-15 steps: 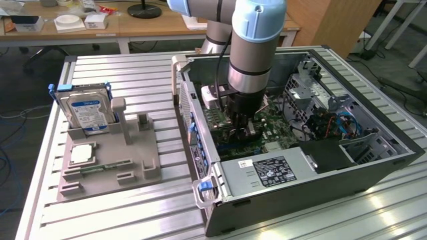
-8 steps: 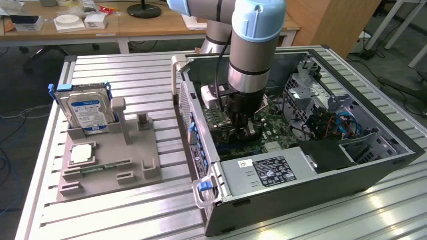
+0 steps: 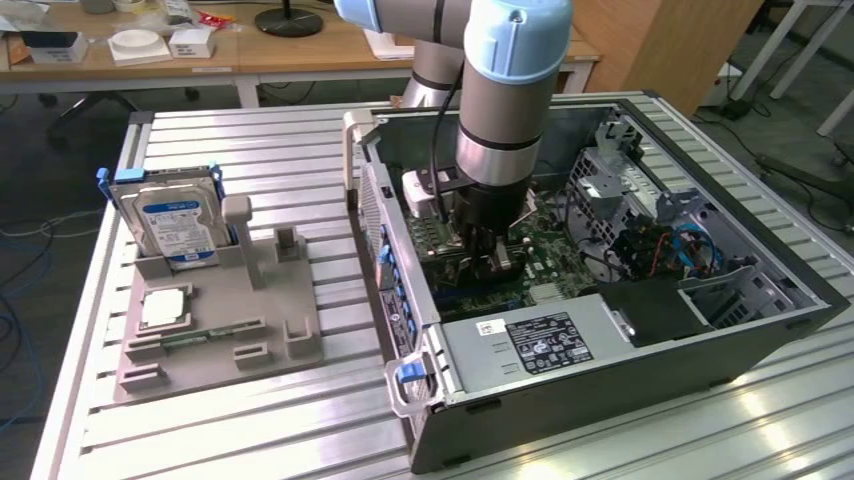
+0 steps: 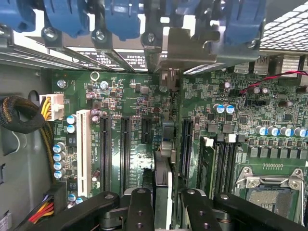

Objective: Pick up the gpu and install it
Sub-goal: 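Insert the gpu into the slot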

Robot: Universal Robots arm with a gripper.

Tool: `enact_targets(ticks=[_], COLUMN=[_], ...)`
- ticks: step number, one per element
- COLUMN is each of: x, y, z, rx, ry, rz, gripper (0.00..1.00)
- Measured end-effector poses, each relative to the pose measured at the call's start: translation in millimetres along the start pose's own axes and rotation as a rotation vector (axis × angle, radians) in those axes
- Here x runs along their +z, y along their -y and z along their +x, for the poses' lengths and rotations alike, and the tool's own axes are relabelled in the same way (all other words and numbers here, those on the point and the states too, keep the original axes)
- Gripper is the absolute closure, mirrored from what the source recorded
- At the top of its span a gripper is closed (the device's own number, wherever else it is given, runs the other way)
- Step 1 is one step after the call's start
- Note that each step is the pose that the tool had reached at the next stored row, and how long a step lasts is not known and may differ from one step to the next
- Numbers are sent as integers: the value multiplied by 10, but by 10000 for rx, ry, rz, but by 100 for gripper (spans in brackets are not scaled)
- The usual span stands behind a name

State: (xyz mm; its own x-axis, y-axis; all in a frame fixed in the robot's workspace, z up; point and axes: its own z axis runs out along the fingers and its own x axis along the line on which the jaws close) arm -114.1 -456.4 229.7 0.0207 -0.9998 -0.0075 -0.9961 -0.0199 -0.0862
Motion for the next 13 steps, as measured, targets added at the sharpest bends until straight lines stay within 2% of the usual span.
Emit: enact_targets(ticks=[8,13], x=[30,31], y=[-3,-2], z=[1,1], rx=[4,3], ry=[45,44], rz=[0,1], gripper=[73,73])
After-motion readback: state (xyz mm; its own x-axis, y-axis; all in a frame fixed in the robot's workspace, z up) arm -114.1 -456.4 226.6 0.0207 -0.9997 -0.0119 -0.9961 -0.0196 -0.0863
